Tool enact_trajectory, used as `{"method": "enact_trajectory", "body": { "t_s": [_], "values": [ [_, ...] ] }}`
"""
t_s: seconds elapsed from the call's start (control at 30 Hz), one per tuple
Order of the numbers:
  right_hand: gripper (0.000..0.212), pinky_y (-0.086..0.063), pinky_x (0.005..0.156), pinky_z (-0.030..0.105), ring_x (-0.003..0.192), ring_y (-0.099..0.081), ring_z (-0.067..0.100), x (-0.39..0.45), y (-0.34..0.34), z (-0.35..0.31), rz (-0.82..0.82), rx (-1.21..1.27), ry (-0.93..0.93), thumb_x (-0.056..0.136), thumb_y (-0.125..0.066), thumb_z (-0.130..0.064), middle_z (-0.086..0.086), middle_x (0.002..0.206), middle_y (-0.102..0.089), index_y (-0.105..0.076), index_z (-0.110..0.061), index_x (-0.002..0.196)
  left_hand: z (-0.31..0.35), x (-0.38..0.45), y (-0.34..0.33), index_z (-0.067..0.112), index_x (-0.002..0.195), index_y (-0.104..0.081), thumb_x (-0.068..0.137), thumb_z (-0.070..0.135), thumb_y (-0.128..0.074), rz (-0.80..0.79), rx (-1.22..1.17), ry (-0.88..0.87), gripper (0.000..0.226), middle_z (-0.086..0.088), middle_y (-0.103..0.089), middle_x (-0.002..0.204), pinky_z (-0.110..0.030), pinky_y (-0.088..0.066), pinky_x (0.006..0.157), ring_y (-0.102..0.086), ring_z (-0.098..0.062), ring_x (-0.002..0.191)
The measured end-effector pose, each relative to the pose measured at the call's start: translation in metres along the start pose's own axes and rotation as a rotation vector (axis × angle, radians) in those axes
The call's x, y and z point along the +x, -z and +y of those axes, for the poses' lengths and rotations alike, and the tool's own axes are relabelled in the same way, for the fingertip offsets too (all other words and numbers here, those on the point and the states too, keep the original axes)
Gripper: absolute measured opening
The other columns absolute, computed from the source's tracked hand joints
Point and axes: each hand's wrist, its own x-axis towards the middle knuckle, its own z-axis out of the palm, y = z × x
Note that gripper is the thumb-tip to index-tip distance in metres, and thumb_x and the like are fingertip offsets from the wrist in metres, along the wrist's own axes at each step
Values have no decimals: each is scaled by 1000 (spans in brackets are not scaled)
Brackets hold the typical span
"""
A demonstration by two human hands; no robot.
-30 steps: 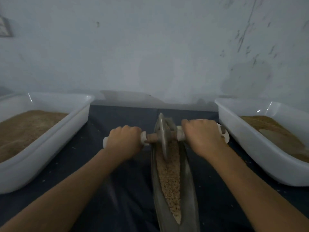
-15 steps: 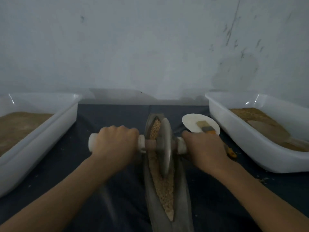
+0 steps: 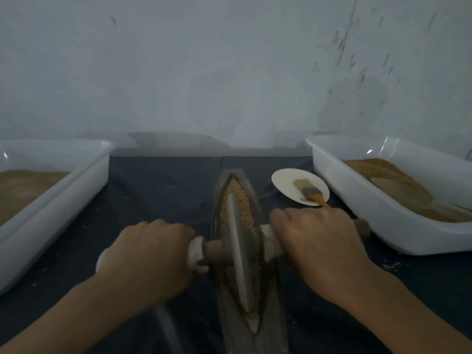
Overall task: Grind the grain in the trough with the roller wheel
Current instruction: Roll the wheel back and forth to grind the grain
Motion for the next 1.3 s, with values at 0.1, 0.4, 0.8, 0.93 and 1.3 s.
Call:
{"method": "enact_trajectory", "body": {
  "t_s": [0.1,0.4,0.8,0.93,1.3],
  "values": [
    [29,-42,53,32,64,-63,23,24,-25,14,-181,-36,-17,71,-78,-25,-1,75,-64,-54,-19,85,8,21,-6,31,67,-30,81,47,-52,158,146,48,30,11,-39,59,-27,-23,47,-35,-6,49],
    [19,-47,68,34,82,-61,20,49,-50,32,-299,59,-140,88,-59,-34,-1,93,-64,-48,-23,100,14,68,5,27,82,-35,86,36,-58,181,138,16,26,6,-59,85,-32,-32,61,-53,-19,71],
    [46,-29,38,25,44,-54,20,10,-26,37,-146,-105,-111,42,-92,-24,-1,56,-56,-55,-22,69,-1,34,-6,31,75,-31,76,47,-61,230,159,-54,35,7,-48,66,-29,-32,56,-54,-17,62],
    [24,-37,54,31,73,-58,22,44,-58,56,-184,-119,-182,80,-66,-35,-2,85,-62,-49,-25,92,-9,83,-11,31,79,-37,83,45,-55,185,97,-14,24,4,-61,86,-31,-35,62,-55,-22,71],
    [52,-40,33,30,37,-48,22,-30,-23,44,11,37,-9,28,-90,0,1,49,-50,-52,-17,60,-5,-10,-2,33,66,-25,45,37,-86,339,71,-211,64,12,-30,46,-20,-19,43,-26,-10,35]
  ]
}}
